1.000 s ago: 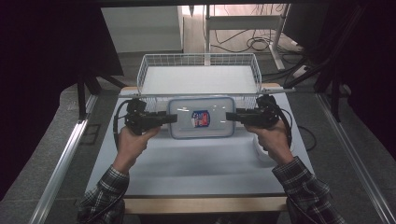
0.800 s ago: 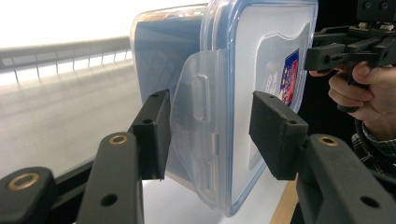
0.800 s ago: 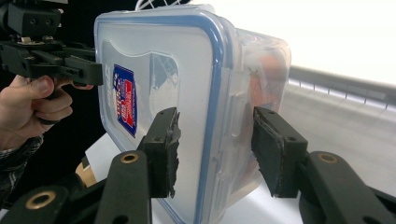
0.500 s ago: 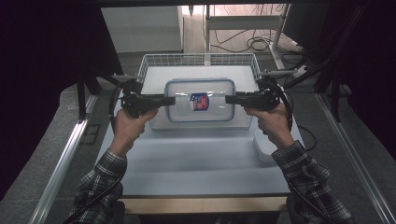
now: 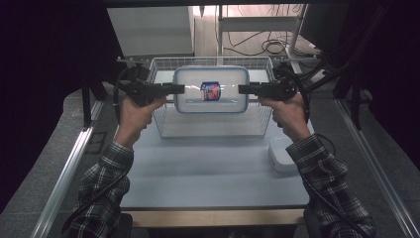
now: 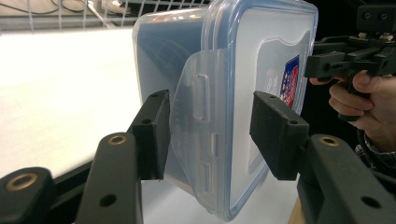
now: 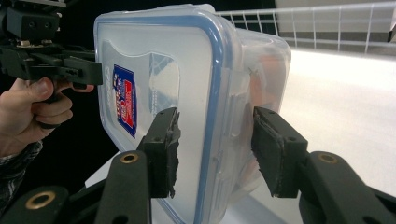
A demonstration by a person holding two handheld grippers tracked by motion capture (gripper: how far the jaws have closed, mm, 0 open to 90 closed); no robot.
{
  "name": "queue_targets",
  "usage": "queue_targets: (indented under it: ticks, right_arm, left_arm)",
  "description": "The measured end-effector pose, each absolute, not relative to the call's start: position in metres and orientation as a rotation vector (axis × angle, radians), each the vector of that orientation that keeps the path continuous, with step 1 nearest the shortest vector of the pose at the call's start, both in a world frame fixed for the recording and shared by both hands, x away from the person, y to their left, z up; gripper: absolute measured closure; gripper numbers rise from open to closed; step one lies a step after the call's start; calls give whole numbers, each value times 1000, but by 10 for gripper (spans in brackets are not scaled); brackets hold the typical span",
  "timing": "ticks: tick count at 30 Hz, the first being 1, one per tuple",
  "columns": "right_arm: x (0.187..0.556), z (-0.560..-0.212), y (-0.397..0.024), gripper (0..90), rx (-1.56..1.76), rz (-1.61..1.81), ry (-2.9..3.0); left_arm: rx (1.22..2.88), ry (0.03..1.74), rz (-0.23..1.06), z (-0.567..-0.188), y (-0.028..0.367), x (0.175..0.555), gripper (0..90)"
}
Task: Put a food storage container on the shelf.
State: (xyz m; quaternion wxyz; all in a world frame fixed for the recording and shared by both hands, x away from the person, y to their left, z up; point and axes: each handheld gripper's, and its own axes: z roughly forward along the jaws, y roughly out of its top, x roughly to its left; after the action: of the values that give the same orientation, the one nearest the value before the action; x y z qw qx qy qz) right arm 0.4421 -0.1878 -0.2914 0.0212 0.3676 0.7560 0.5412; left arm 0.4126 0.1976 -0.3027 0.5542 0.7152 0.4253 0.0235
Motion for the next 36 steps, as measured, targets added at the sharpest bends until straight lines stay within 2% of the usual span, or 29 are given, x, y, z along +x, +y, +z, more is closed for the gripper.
queue_targets:
  ticks: [10, 21, 31, 36]
  right_arm:
    - [464, -282, -182, 521, 1153, 1688, 2321]
    - [491, -285, -180, 513, 1241, 1676, 2295]
    - [497, -294, -179, 499, 1251, 1682, 2274]
    - [493, -298, -170, 480, 1216, 1541, 2262]
  left_arm:
    - [1675, 1021, 54, -293, 202, 436, 487]
    - [1648, 1055, 12, -307, 203, 463, 483]
    - [1630, 1042, 9, -314, 204, 472, 477]
    - [1625, 1069, 10, -319, 203, 477, 450]
